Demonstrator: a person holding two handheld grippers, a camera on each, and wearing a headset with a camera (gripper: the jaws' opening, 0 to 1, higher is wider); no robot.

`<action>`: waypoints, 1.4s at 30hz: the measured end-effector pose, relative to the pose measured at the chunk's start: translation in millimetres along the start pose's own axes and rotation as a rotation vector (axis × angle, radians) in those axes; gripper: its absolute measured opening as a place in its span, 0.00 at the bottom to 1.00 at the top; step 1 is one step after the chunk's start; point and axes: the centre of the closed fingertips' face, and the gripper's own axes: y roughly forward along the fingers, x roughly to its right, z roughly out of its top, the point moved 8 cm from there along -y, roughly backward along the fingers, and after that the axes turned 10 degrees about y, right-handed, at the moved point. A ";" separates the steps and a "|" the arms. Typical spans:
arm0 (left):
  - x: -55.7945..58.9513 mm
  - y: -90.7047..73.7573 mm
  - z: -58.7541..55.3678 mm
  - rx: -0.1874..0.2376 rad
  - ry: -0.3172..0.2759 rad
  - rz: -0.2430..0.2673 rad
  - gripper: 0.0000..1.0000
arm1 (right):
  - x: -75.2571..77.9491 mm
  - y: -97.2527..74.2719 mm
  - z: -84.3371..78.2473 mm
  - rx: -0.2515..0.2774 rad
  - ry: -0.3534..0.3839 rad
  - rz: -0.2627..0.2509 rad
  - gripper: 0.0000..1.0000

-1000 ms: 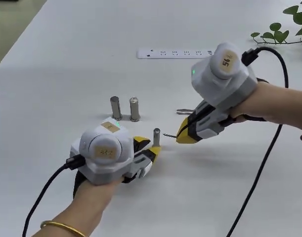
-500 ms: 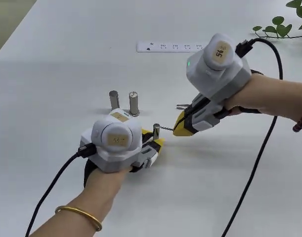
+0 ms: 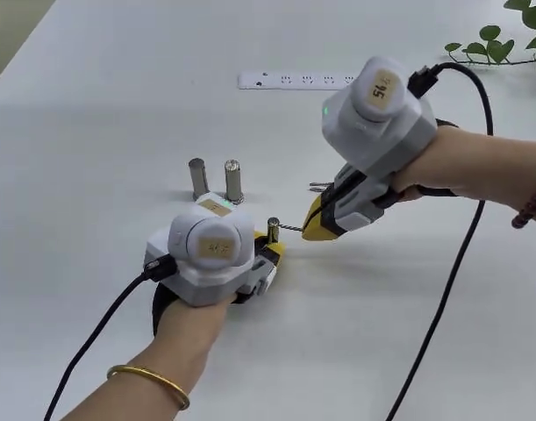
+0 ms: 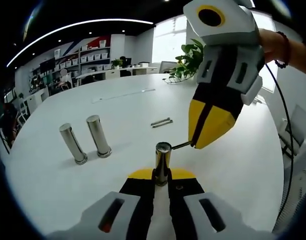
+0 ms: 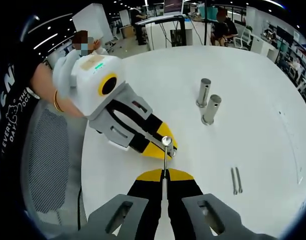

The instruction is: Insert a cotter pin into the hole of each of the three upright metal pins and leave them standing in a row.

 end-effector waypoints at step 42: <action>3.4 2.1 -0.4 0.005 0.022 0.061 0.07 | -6.7 4.4 14.5 -0.024 0.007 -0.060 0.00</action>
